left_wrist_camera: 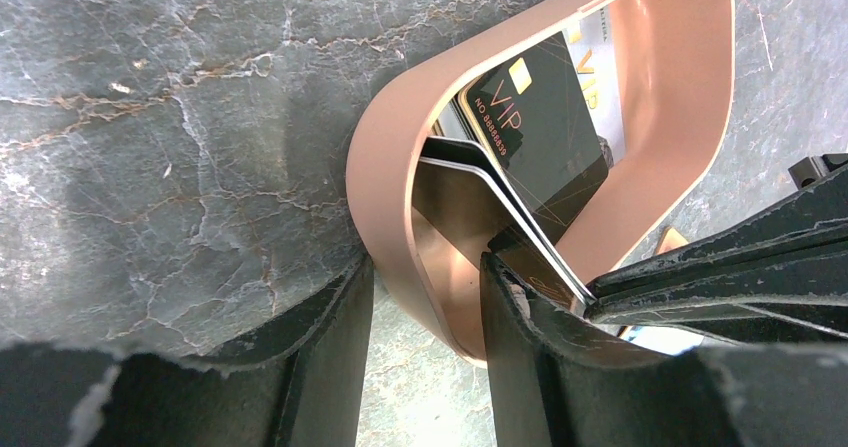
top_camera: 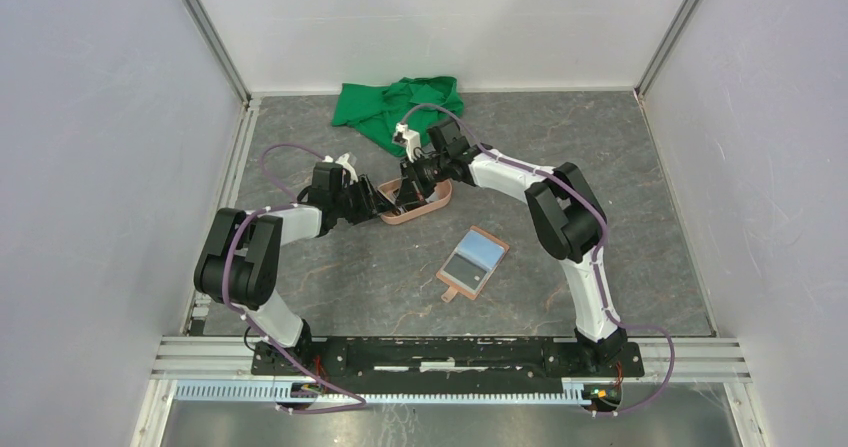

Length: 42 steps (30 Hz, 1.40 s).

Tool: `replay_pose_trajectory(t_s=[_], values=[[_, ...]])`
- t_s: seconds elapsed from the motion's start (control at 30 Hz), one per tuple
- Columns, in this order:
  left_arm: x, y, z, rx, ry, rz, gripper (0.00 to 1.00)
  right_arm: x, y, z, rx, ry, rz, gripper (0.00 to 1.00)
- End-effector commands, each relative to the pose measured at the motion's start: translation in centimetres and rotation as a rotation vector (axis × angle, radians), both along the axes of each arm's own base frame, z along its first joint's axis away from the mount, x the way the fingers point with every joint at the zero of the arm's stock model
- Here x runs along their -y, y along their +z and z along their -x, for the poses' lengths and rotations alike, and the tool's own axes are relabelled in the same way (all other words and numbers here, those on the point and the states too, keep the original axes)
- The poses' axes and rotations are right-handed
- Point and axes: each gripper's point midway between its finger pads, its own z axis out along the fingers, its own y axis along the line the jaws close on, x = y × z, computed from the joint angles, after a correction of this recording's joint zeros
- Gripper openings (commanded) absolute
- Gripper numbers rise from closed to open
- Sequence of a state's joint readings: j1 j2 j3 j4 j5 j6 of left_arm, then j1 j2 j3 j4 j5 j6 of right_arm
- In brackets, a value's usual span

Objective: Put the credit cards into the card holder
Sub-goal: Pick up the credit card from the storage box.

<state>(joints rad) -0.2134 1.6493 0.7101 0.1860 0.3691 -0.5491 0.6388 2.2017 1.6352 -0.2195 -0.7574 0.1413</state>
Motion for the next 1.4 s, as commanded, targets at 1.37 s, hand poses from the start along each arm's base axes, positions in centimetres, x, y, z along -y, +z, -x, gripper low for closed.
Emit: replay_pose_trajectory(t_s=[1.37], values=[[1.8,8.5,-2.1,0.157,-0.022,0.148,0.51,2.3,5.0,-4.1,0.084,-0.043,-0.146,0.0]])
